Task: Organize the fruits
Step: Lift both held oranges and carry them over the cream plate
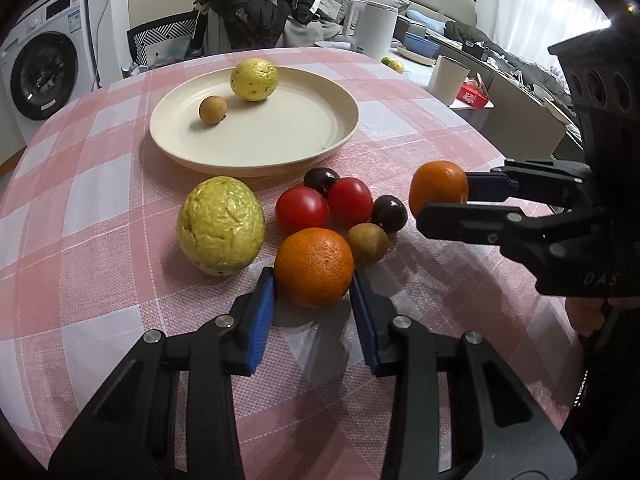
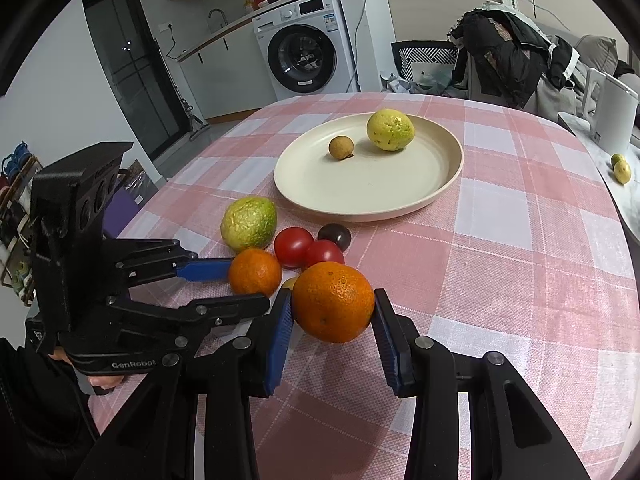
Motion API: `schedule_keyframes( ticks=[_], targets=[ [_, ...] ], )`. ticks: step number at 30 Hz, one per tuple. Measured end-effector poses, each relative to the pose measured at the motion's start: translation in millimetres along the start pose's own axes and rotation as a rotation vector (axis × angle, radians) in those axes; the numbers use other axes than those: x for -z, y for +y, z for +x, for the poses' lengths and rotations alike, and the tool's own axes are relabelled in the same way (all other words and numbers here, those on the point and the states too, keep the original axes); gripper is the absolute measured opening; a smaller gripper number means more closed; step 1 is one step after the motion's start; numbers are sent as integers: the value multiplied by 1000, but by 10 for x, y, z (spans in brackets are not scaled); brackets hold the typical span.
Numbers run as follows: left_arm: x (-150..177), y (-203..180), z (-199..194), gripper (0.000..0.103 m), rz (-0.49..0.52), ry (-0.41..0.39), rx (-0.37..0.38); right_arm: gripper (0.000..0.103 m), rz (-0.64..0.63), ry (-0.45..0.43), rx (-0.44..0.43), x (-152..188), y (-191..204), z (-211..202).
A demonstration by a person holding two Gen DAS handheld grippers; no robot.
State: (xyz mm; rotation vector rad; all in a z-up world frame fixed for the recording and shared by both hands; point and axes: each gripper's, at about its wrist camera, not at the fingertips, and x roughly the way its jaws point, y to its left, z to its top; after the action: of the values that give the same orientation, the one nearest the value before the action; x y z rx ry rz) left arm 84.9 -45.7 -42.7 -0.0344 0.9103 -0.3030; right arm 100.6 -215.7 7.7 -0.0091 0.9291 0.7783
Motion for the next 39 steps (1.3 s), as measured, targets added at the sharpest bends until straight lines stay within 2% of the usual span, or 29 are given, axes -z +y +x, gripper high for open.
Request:
schedule_keyframes(
  ticks=[18, 39],
  targets=[
    [-50, 34, -366, 34, -10, -113, -4, 40, 17, -66, -7, -38, -41, -117],
    [-110, 214, -616, 34, -49, -190, -47, 40, 60, -179, 7, -85, -109, -232]
  ],
)
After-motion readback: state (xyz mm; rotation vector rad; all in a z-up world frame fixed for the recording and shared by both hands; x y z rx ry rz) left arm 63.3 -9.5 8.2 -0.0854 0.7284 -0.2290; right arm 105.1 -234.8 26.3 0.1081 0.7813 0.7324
